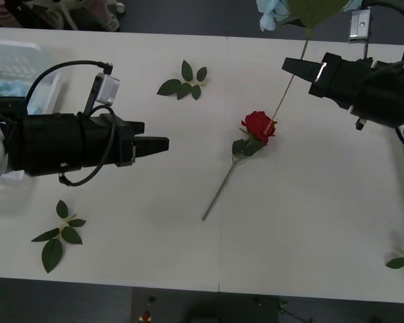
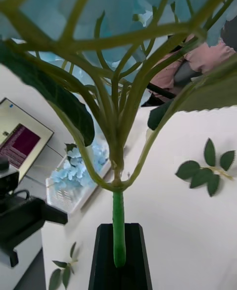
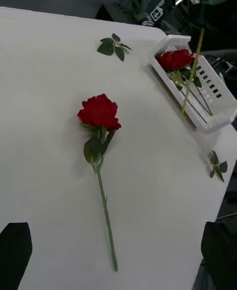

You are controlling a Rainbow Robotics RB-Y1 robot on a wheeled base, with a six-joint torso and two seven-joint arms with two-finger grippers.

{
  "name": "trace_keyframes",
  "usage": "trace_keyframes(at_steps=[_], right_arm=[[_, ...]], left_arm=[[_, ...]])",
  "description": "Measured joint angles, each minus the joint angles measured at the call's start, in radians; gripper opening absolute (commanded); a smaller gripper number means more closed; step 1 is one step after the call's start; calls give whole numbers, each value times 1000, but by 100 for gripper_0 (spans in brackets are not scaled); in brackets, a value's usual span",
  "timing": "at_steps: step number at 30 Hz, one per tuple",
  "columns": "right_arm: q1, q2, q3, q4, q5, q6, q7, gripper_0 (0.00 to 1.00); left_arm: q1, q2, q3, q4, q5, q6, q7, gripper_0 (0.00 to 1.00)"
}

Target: Put the red flowers into the right box and the blue flowers into the left box

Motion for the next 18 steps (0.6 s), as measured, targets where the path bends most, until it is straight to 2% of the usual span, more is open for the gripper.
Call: trace_keyframes(at_steps=[3,7,13,18], right_arm=[[0,67,-4,-3,0,-36,0,0],[0,134,-24,-3,1,-37,-1,0],[0,161,-30,-7,13,-36,-4,0],[0,161,-30,-15,30,-35,-8,0]], left_arm=[[79,-18,42,-42,40,-2,-21,100],[76,-113,57,-21,66,-2,-176,100],[-65,-291,55,110,77,-14,-191,100],[-213,-332,-2,238,63,-81,-191,100]])
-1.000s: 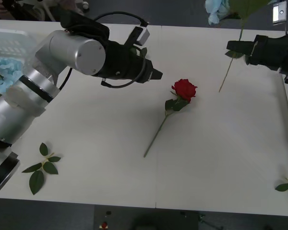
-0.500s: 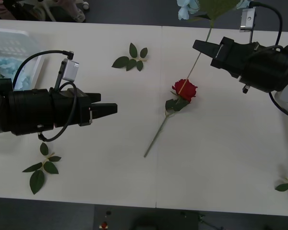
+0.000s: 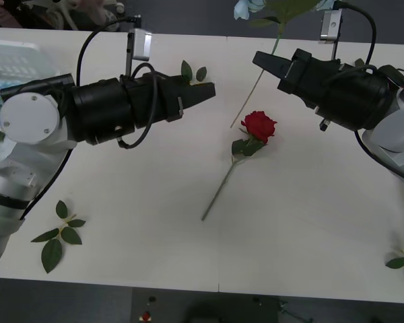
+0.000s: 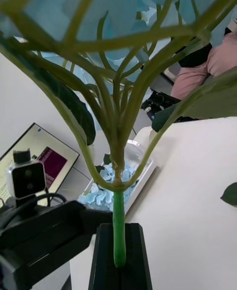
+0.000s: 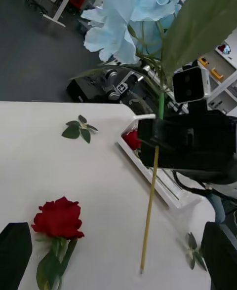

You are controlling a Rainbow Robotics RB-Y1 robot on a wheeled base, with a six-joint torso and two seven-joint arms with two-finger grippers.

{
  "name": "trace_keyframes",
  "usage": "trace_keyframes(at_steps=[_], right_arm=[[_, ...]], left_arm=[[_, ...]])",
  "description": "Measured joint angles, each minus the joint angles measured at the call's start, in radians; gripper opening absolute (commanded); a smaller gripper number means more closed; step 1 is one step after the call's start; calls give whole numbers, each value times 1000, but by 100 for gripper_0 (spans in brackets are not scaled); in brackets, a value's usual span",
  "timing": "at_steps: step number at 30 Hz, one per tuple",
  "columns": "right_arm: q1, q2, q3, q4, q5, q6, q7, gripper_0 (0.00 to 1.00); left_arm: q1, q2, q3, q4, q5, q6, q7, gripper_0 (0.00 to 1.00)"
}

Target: Put the red flowers into the right box and the blue flowers into the left box

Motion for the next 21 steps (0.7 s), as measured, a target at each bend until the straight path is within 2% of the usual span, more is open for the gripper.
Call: trace_keyframes(at_steps=[9,21], right_arm=[[0,0,0,-13,35,12,-26,0],[0,0,0,-13,35,12,-26,0]], left_arm=[[-238,22,-172,212,25,-103,0,99],[-331,22,-260,296,54,-108,0,97]])
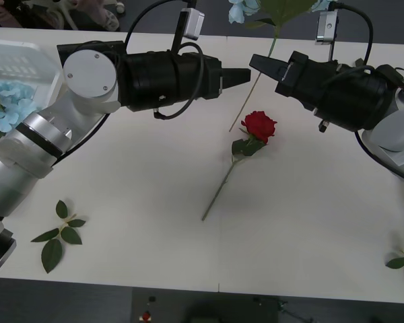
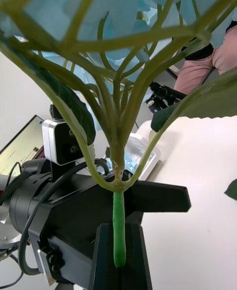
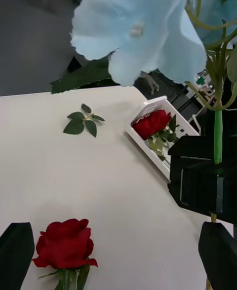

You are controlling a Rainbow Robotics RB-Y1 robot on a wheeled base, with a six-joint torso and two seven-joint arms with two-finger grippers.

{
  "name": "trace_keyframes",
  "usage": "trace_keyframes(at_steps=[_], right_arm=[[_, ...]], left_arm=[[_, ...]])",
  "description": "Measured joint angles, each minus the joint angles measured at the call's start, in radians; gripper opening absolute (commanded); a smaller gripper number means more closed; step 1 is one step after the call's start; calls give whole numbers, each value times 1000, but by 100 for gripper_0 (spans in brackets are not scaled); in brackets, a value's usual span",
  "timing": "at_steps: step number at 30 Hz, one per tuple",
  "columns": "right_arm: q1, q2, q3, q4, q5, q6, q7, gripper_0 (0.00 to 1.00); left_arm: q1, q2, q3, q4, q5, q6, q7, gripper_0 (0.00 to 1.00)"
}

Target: Put the red flowers into the right box and the blue flowers into the left box

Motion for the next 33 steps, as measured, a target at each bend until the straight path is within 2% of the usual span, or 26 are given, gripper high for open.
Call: trace_keyframes(at_steps=[11,16,20,29,30,31,33], right_arm=[[0,0,0,0,0,0,0,0],[0,0,0,0,0,-1,0,0],[0,0,0,0,0,-7,0,0],[0,0,0,0,0,-21,0,0],[0,0,0,0,0,-21,0,0],[0,0,0,0,0,-21,0,0],[0,0,0,0,0,-21,0,0]], left_arm=[[-28,4,-65,0,36,-4,0,95],[-28,58,-68,-23,52,45,0,95],[-28,81,-68,-43,88,81,0,88],[-28,22,-147,-44,19,-41,3,86],[-28,14,-156,-44,19,-41,5,82],[-28,8,-163,-44,19,-41,6,71],[-28,-3,-172,-44,15,-41,7,24]])
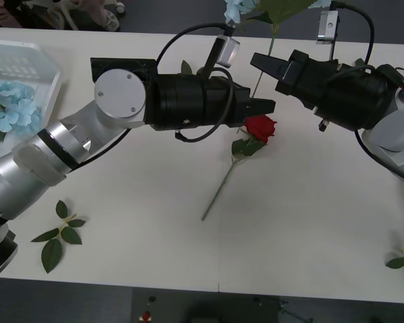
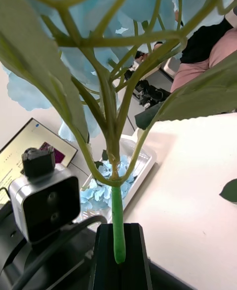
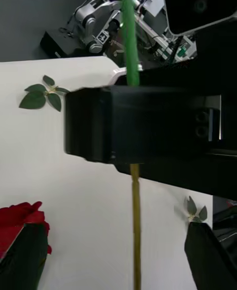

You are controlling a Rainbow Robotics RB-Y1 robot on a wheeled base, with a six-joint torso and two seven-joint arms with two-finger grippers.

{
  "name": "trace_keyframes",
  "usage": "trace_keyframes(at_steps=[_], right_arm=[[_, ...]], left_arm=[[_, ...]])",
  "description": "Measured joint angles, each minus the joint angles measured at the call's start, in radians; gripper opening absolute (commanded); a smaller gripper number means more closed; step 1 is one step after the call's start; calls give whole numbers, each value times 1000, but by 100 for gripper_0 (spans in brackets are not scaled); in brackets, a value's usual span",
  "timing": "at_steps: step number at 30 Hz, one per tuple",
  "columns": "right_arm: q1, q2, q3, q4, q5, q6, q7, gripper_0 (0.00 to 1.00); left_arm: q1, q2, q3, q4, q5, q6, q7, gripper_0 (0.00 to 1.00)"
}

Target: Put the red flowers into the right box and the blue flowers into the left box

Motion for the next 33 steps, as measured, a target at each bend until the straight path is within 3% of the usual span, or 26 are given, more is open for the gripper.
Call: trace_keyframes(at_steps=[1,2,22,23,24,26,29,33], right_arm=[[0,0,0,0,0,0,0,0],[0,0,0,0,0,0,0,0],[0,0,0,0,0,0,0,1],[0,0,0,0,0,0,0,17],[0,0,0,0,0,0,0,46],[0,0,0,0,3,-1,0,73],[0,0,0,-1,64,-20,0,88],[0,0,0,-2,95,-33,0,93]], left_arm=[[0,-5,-4,0,-10,0,0,3],[0,-11,-8,0,-27,0,1,0],[0,-21,-18,0,-58,0,66,0],[0,-21,-18,0,-58,0,66,0],[0,-21,-18,0,-58,0,66,0],[0,-20,-18,0,-58,0,66,0],[0,-20,-18,0,-66,0,66,0],[0,-20,-18,0,-79,0,66,0]])
